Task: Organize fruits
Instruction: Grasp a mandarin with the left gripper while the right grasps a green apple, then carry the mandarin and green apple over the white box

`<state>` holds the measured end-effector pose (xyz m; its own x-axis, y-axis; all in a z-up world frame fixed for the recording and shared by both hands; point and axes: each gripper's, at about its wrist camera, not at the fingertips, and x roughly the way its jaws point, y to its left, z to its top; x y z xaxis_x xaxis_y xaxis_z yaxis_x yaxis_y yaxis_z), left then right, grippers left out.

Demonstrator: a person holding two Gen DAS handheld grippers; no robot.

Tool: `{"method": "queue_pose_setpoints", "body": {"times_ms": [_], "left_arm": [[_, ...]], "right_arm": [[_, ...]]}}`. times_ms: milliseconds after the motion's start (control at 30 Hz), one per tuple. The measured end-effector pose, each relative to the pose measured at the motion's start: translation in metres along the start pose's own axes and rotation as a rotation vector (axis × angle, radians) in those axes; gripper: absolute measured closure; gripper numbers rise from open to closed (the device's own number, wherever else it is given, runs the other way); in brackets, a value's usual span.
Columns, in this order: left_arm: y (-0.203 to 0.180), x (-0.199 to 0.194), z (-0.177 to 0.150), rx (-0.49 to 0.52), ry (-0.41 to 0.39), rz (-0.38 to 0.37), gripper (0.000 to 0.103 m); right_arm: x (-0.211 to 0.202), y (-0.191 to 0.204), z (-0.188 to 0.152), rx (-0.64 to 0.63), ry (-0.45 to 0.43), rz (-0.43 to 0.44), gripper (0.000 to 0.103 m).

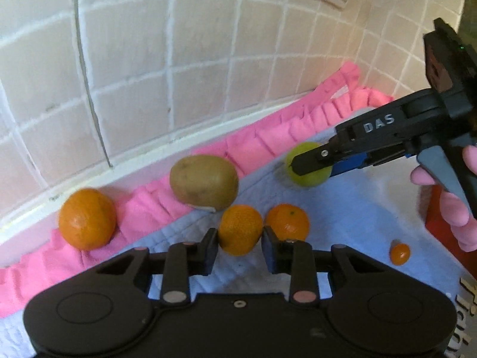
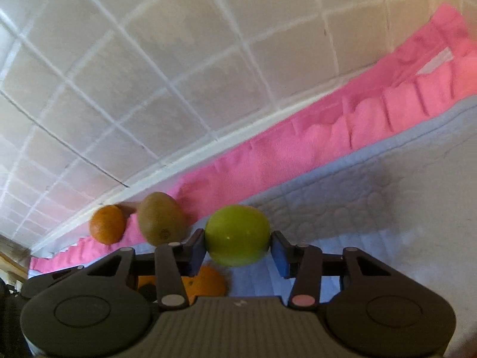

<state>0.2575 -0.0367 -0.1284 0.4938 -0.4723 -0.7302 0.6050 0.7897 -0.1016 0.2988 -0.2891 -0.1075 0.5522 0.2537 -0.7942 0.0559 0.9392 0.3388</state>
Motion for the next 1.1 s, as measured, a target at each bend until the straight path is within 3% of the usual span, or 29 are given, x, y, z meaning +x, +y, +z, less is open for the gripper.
{"method": "queue_pose_setpoints", "body": {"times_ms": [200, 300, 500, 733, 833, 933, 1100], "left_arm": [[-0.023, -0.032, 0.020, 0.049, -0.062, -0.005, 0.066], [-0.044, -0.052, 0.031, 0.091, -0.108, -0.018, 0.066], [-0.107, -0.072, 0.061, 0.175, -0.172, -0.147, 0.066], [-0.206, -0.062, 0.090, 0.315, -0.199, -0.296, 0.065], [-0.250, -0.047, 0.096, 0.359, -0.173, -0.365, 0.065], [-0.289, -0.029, 0.098, 0.399, -0.142, -0.412, 0.065], [-0.336, 0.021, 0.099, 0.400, -0.035, -0.471, 0.065]], "right_arm": [[-0.072, 0.000, -0.009, -0.010, -0.110, 0.016, 0.054], [-0.125, -0.010, -0.025, -0.043, -0.174, -0.030, 0.054], [-0.226, -0.059, -0.067, 0.014, -0.285, -0.164, 0.054], [-0.306, -0.123, -0.123, 0.096, -0.338, -0.335, 0.054], [-0.327, -0.147, -0.148, 0.138, -0.335, -0.377, 0.054], [-0.336, -0.162, -0.169, 0.141, -0.272, -0.397, 0.054], [-0.315, -0.160, -0.194, 0.094, -0.164, -0.362, 0.054]]}}
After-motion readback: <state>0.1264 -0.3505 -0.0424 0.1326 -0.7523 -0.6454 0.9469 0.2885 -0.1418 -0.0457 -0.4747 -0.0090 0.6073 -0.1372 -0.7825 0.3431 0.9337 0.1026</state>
